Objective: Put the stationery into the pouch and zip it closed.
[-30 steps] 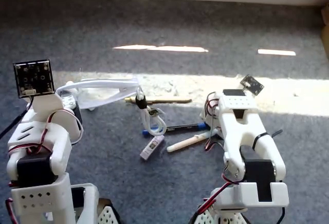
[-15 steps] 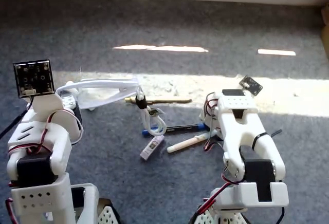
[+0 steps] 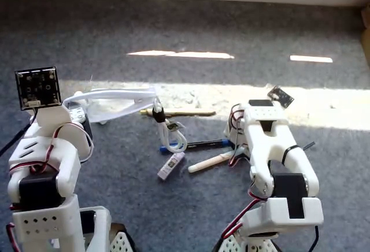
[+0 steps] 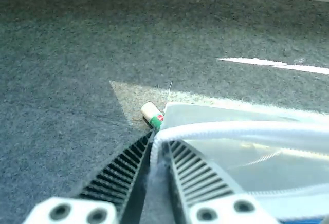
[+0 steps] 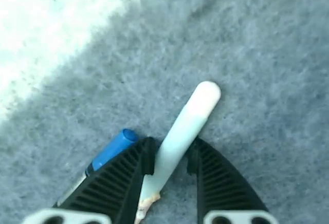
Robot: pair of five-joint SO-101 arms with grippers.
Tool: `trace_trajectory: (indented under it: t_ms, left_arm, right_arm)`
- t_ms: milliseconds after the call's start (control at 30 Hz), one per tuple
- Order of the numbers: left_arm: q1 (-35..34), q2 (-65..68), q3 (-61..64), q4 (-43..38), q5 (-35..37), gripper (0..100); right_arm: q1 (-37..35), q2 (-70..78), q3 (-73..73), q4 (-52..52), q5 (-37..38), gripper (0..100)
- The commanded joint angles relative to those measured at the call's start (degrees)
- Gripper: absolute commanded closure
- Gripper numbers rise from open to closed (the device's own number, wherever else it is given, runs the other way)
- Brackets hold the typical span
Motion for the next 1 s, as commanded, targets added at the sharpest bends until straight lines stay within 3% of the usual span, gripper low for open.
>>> trace_trajectory:
  t_ms: [0, 833, 967]
  left_arm:
    - [0.7, 1.1, -0.1, -0.3, 0.5, 99]
    - [0.7, 1.1, 0.4, -0.4, 0.4, 99]
    - [0.7, 1.1, 0.4, -0.4, 0.4, 99]
  right_arm:
    - [-0.5, -1.3, 0.2, 0.3, 0.8, 89.3]
    - [-0.7, -2.6, 0.5, 0.2, 3.6, 89.6]
    - [-0.7, -2.6, 0.5, 0.0, 4.0, 98.6]
